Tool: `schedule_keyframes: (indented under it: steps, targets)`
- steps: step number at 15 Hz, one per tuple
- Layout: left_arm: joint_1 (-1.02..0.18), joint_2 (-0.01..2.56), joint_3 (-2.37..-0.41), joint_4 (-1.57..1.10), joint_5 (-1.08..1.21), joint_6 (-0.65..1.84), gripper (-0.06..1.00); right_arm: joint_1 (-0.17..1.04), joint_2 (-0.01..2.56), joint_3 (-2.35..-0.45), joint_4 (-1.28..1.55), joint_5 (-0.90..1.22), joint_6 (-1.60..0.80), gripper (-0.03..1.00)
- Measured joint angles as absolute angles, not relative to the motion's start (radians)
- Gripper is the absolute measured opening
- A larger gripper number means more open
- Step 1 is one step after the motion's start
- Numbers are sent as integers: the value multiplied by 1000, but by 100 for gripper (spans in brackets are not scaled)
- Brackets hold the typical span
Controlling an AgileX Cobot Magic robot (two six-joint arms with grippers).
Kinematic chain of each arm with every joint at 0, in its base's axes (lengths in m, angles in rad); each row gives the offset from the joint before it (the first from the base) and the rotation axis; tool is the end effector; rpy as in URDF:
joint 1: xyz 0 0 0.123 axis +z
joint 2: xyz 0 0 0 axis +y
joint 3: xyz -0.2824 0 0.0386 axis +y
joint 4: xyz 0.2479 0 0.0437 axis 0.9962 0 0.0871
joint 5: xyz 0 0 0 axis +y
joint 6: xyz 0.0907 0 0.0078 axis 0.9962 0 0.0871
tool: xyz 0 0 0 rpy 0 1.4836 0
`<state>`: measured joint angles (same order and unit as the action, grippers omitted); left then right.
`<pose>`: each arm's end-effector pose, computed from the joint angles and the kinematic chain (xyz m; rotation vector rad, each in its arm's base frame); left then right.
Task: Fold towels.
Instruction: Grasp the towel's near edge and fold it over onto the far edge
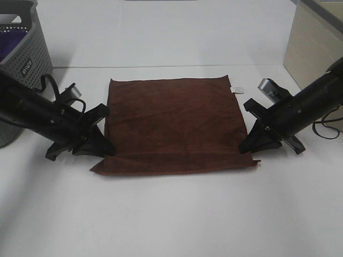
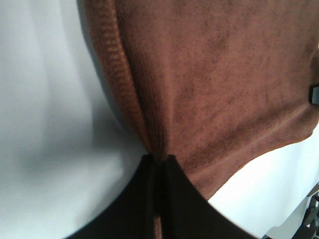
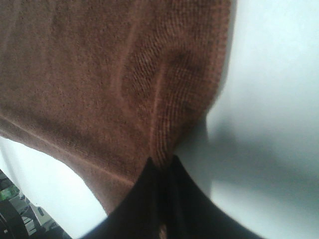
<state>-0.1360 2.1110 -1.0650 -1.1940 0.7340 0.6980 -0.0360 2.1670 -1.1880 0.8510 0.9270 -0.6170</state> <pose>0.3497 -0.1052 0.0845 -0.2060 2.8429 -1.0687 0.3637 0.0417 0.0810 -0.0493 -2.9570 -0.9900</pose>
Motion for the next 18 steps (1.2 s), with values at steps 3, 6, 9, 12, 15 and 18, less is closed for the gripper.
schedule_keyframes:
  steps: [3, 6, 9, 12, 15, 18]
  targets:
    - [-136, 2038, -921, -1189, 740, 695, 1, -36, 2075, -1052, 838, 929, -608, 0]
    - [-141, 1974, -806, -1191, 728, 709, 1, -34, 2036, -933, 823, 916, -591, 0]
    - [-141, 1957, -805, -1196, 712, 716, 1, -34, 2035, -962, 824, 917, -591, 0]
    - [-141, 1954, -905, -1189, 701, 673, 1, -34, 2034, -1074, 823, 925, -585, 0]
    - [-141, 1954, -1061, -1173, 670, 610, 1, -34, 2036, -1229, 818, 928, -565, 0]
    - [-141, 1982, -1210, -1087, 630, 496, 1, -34, 2100, -1441, 819, 983, -548, 0]
